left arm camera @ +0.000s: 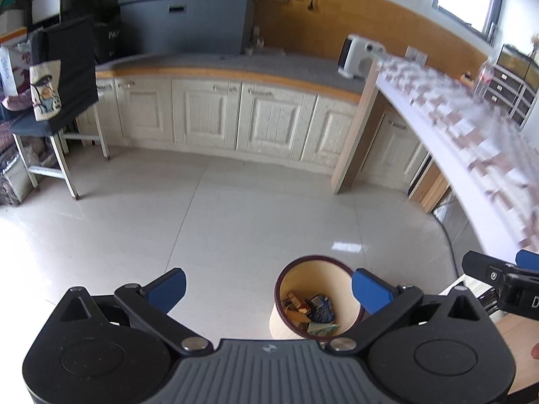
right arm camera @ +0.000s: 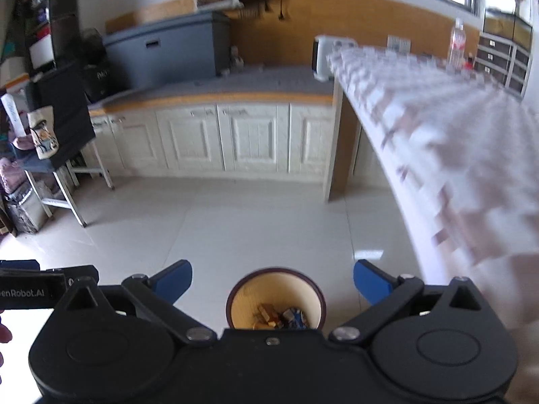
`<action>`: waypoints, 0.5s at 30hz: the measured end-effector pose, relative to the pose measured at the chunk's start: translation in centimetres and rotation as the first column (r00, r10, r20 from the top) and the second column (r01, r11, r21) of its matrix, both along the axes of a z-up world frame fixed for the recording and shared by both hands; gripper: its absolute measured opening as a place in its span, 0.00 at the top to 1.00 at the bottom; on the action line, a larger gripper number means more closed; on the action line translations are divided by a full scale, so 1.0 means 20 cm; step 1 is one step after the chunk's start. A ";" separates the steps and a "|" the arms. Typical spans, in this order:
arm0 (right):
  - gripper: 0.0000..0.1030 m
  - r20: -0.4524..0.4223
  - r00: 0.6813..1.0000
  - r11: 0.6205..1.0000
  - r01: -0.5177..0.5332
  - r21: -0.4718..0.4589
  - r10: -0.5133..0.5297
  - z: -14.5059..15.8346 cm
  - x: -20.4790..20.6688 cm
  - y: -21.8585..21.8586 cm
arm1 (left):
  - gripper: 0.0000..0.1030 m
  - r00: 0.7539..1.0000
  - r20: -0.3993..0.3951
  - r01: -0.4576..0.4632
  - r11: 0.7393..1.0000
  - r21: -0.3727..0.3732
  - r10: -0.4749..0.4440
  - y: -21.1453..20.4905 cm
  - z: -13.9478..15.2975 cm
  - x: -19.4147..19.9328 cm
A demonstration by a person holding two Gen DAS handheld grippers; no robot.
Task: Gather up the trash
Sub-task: 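Raise both open tools up and away from the wastebasket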
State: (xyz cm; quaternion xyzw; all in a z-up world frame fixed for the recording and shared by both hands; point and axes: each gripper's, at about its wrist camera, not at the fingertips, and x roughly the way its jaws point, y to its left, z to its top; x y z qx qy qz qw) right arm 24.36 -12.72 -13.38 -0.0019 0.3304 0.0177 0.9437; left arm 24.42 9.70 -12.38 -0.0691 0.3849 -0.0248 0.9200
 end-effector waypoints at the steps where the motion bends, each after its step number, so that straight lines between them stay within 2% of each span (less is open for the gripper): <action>1: 0.00 0.011 1.000 1.000 -0.004 -0.002 0.004 0.04 -0.03 -0.01 | 0.00 1.000 0.013 -0.004 1.000 0.001 0.004 0.00 0.04 -0.03; 7: 0.00 0.066 0.998 1.000 -0.012 0.021 0.010 0.22 -0.18 -0.10 | 0.00 0.997 0.076 -0.008 1.000 0.024 0.007 -0.05 0.24 -0.21; 15: 0.00 0.110 0.994 1.000 0.007 0.010 -0.008 0.36 -0.38 -0.24 | 0.00 0.991 0.136 -0.003 0.998 0.063 -0.005 -0.16 0.40 -0.41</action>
